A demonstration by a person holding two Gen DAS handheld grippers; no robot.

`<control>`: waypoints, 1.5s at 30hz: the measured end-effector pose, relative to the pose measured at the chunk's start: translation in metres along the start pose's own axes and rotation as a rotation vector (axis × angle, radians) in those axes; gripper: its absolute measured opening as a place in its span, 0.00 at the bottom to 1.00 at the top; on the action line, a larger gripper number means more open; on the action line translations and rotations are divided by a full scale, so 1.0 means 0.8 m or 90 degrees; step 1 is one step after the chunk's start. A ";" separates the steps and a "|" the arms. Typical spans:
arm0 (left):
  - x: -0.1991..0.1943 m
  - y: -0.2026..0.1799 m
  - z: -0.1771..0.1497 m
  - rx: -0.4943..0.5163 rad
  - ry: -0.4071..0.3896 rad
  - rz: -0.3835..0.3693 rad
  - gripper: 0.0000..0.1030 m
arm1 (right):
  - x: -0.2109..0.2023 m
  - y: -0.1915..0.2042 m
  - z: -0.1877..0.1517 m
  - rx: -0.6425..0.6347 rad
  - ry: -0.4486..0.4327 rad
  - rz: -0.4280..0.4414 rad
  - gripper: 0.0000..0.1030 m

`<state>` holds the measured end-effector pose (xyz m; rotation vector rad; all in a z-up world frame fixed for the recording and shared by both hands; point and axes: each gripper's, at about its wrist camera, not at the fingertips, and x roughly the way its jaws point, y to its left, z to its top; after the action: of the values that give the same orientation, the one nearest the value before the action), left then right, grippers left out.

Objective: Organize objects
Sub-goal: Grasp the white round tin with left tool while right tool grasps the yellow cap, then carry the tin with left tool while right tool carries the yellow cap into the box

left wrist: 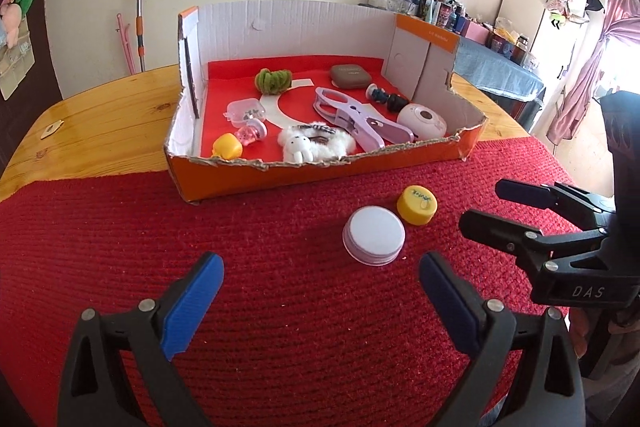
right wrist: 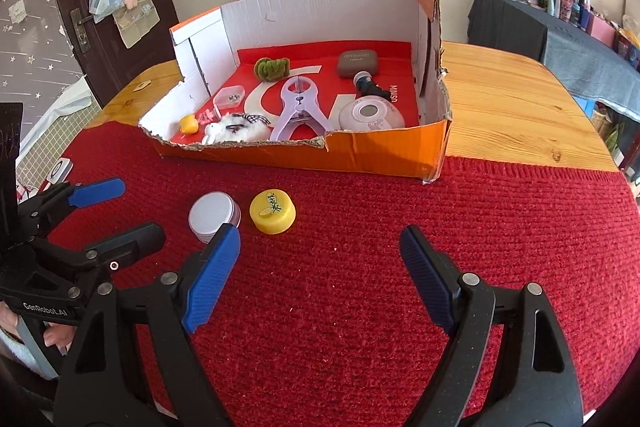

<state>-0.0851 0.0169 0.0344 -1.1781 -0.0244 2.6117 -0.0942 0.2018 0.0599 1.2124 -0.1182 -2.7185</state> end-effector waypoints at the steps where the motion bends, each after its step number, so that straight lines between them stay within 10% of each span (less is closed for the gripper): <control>1: 0.002 -0.001 0.000 0.003 0.004 -0.008 0.96 | 0.002 0.000 0.000 -0.006 0.004 0.003 0.80; 8: 0.021 -0.014 0.004 0.052 0.029 -0.027 0.81 | 0.020 0.002 0.003 -0.076 0.031 0.024 0.79; 22: 0.037 -0.024 0.017 0.116 0.047 -0.082 0.39 | 0.044 0.028 0.014 -0.193 0.058 0.058 0.40; 45: -0.033 -0.011 0.064 0.117 -0.043 -0.098 0.39 | -0.027 0.042 0.041 -0.191 -0.023 0.121 0.28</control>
<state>-0.1040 0.0240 0.0887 -0.9839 0.1053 2.4585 -0.1009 0.1728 0.1024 1.0114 0.1567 -2.4845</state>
